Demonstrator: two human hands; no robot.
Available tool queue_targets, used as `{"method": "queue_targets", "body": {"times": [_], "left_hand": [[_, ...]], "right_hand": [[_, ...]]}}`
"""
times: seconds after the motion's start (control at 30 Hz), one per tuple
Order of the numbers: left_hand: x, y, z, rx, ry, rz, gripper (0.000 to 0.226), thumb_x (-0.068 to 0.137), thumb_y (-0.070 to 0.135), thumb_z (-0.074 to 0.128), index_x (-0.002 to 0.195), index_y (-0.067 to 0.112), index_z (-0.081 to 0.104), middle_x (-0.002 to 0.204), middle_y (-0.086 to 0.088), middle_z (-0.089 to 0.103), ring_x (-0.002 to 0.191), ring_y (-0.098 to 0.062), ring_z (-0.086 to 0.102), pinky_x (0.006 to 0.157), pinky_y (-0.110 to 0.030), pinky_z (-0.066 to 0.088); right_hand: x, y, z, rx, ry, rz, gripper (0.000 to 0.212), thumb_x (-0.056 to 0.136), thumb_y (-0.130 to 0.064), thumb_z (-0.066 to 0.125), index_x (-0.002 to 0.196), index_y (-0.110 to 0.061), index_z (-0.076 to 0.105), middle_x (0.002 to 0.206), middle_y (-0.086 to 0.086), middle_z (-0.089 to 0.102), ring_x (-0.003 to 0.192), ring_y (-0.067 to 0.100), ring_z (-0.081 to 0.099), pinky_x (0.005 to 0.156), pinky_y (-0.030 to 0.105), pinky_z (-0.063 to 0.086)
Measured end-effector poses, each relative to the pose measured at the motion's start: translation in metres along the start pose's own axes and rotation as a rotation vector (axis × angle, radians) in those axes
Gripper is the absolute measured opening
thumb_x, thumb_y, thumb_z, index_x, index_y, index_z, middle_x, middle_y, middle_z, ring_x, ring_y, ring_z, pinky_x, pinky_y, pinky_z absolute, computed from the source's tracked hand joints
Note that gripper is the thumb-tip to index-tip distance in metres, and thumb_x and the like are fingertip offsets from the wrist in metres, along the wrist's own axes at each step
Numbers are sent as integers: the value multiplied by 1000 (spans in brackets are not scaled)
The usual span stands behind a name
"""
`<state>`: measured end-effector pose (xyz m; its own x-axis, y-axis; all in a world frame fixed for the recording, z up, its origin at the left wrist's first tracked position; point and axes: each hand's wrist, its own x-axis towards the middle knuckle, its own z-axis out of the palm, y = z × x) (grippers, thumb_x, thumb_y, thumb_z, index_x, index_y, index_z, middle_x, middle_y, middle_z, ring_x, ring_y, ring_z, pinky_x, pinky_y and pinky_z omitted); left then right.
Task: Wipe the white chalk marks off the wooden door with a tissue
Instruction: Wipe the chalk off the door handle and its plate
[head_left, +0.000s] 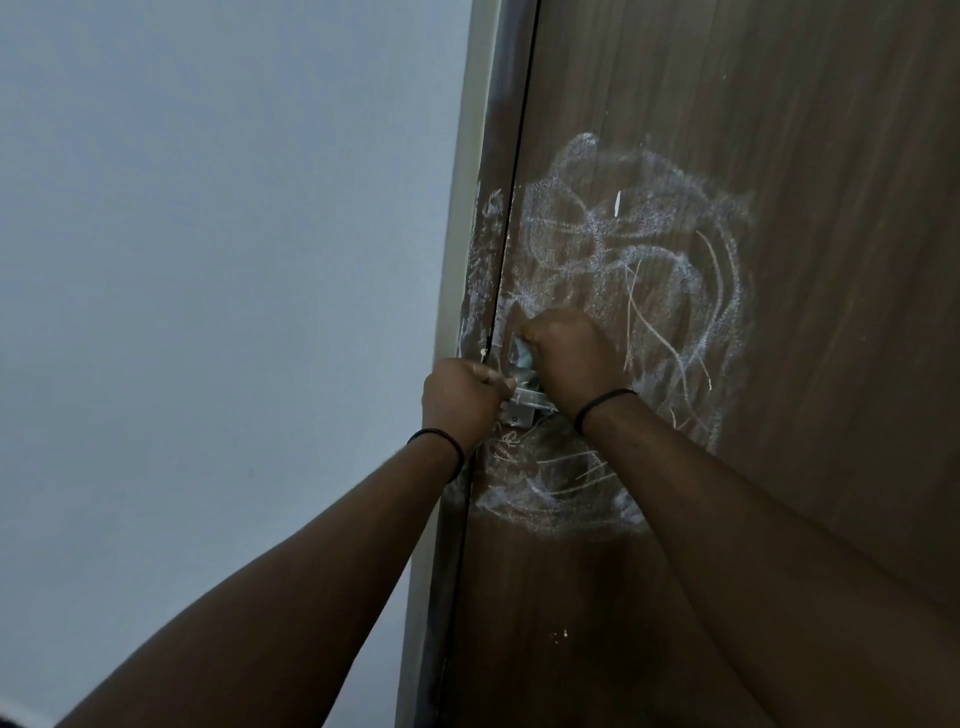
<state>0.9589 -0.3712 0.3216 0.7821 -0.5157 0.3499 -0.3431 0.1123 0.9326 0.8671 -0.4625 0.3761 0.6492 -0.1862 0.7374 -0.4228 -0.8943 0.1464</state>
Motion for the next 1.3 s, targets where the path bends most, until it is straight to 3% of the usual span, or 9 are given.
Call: {"method": "queue_targets", "body": {"times": [0.2,0.37,0.57,0.73,0.9,1.0,1.13,1.23,1.3], "left_hand": [[6,-1,1,61,-3,24,18,82,17,77,66,10,72,63,-9,69,59,-24,66,68,-47,61],[4,0,-4,-3,-69,-32,16,82,18,78,71,12,70,65,-8,71,57,-22,69,68,-48,61],[2,5,-4,-48,-97,-67,16,83,15,77,74,6,67,70,-18,72,70,-40,71,64,-52,58],[7,-2,-4,-37,-102,-34,21,82,18,78,66,13,66,62,-12,71,60,-30,71,62,-49,60],[5,0,-6,41,-127,22,23,85,25,75,66,13,70,64,-13,71,64,-33,71,67,-50,60],[4,5,-9,127,-141,35,24,85,25,75,69,8,73,63,-11,71,61,-28,72,64,-46,61],[4,6,-9,199,-109,53,23,85,25,75,66,12,73,63,-7,71,58,-21,71,63,-39,61],[-2,0,-10,389,-49,172,40,87,34,70,50,22,62,49,5,59,48,-12,58,48,-24,45],[-9,-1,-12,517,-3,234,33,89,38,66,58,26,66,51,9,55,51,-9,53,47,-21,35]], "right_hand": [[15,-10,-1,-51,-70,-136,15,84,-1,62,88,-12,71,90,8,65,93,26,59,76,36,52],[-9,9,1,223,101,104,13,87,-7,64,87,-10,76,87,6,69,78,21,62,70,32,51],[5,-1,3,58,40,-46,13,82,0,65,75,-9,71,78,7,63,79,23,55,65,31,45],[21,2,-1,90,-37,-81,14,85,-5,67,89,-14,77,87,7,71,79,23,64,72,36,55],[-7,15,-5,50,43,50,15,90,-7,57,81,-8,69,79,10,66,73,27,61,65,36,51],[-2,4,-2,-30,15,-30,13,86,2,58,83,-7,68,78,10,63,78,28,58,63,32,44],[18,-13,-2,-101,-61,-146,16,80,5,61,82,-9,68,85,9,63,87,28,58,69,35,47],[10,-6,0,-24,-17,-44,15,82,2,62,78,-10,70,79,5,60,76,24,57,63,29,42],[-4,3,0,116,47,74,15,85,-3,62,78,-11,72,78,6,65,69,19,61,62,23,39]]}}
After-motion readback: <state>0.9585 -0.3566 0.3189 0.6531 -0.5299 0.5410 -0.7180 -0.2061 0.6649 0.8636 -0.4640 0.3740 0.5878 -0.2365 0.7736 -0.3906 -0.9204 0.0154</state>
